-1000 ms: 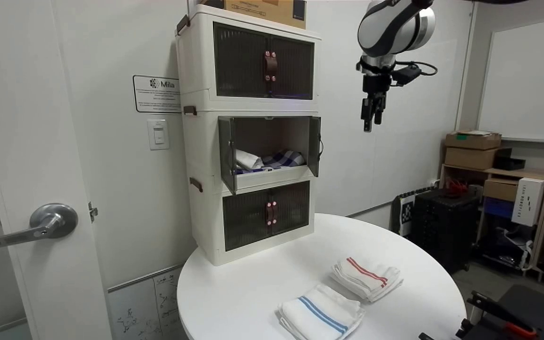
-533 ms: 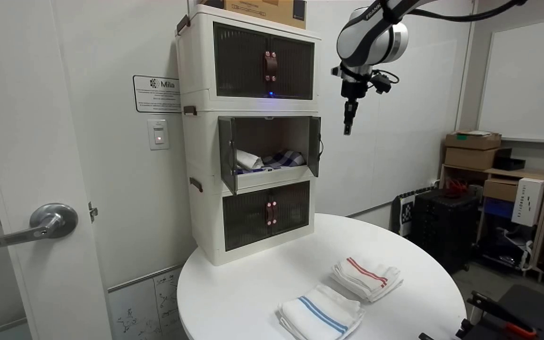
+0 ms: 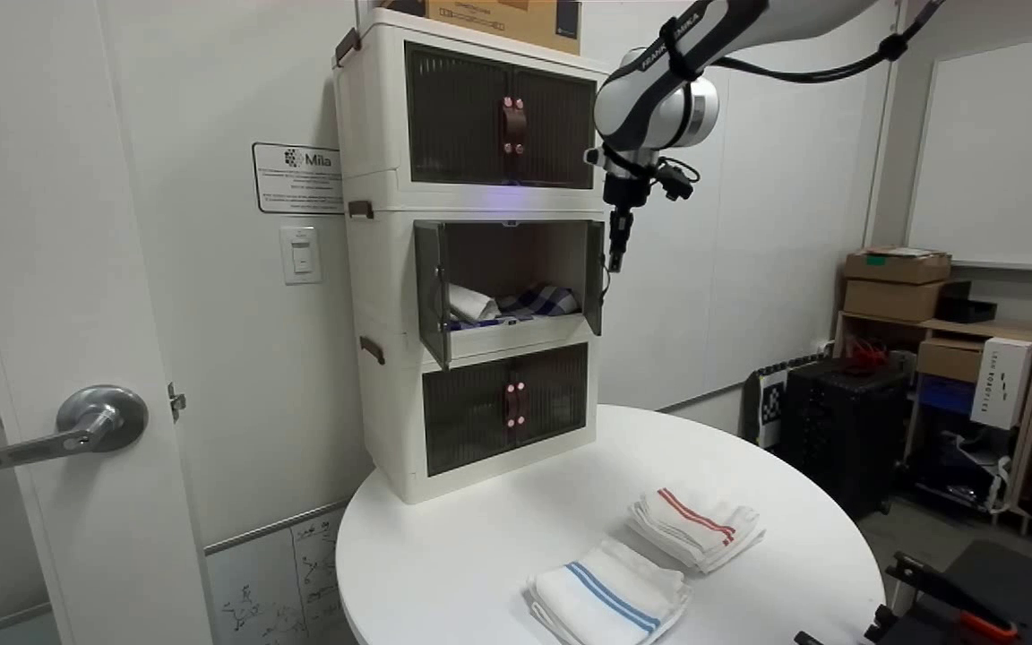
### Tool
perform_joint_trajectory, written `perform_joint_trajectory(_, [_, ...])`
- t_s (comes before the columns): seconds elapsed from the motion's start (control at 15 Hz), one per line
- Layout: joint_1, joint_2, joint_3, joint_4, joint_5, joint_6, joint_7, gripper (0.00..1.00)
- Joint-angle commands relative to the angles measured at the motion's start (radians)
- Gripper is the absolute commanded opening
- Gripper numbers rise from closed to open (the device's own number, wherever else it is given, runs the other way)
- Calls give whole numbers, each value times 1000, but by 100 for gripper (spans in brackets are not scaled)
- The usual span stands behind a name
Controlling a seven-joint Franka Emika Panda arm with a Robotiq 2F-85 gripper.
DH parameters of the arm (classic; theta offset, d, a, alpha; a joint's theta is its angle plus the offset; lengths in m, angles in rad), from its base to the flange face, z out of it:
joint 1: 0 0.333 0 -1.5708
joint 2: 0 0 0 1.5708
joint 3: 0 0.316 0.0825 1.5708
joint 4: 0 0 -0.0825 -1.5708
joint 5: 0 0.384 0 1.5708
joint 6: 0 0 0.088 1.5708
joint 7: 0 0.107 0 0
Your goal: Close the right side door on the middle drawer
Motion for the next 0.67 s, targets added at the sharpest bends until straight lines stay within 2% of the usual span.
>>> perform_joint_trajectory(0.0, [3,99,17,122,24,56,85,100])
perform_joint_trajectory(0.33, [16,161,8,173,-6,205,344,100])
perform_joint_trajectory(0.6, [25,177,2,188,-16,169,565,100])
